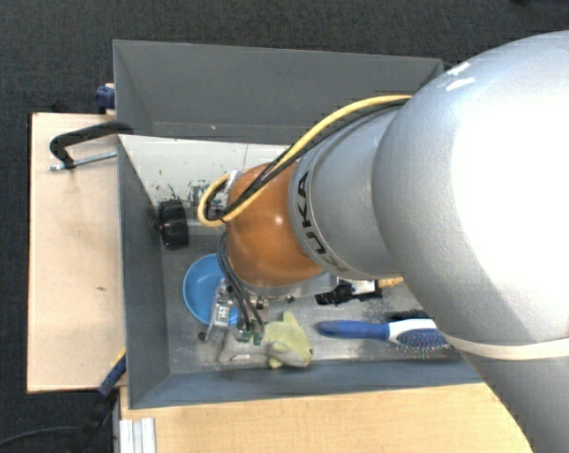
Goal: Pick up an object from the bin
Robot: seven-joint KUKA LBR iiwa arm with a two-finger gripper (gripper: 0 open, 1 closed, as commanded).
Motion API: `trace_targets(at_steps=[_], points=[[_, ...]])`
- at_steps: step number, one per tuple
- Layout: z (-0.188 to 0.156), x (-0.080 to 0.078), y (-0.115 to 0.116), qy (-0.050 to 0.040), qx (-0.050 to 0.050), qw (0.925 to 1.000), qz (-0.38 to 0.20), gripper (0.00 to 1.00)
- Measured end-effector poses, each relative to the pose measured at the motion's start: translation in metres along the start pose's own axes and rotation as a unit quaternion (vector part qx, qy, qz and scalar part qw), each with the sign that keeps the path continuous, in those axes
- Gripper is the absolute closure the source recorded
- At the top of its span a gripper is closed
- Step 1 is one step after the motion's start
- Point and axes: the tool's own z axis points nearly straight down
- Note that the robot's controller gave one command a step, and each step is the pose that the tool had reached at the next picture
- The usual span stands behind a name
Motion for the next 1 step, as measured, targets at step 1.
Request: trace_targets(at_steps=[1], points=[[-0.1511, -0.0189, -0.0010, -0.0061, -0.003, 1.0000, -0.004, 1.00]])
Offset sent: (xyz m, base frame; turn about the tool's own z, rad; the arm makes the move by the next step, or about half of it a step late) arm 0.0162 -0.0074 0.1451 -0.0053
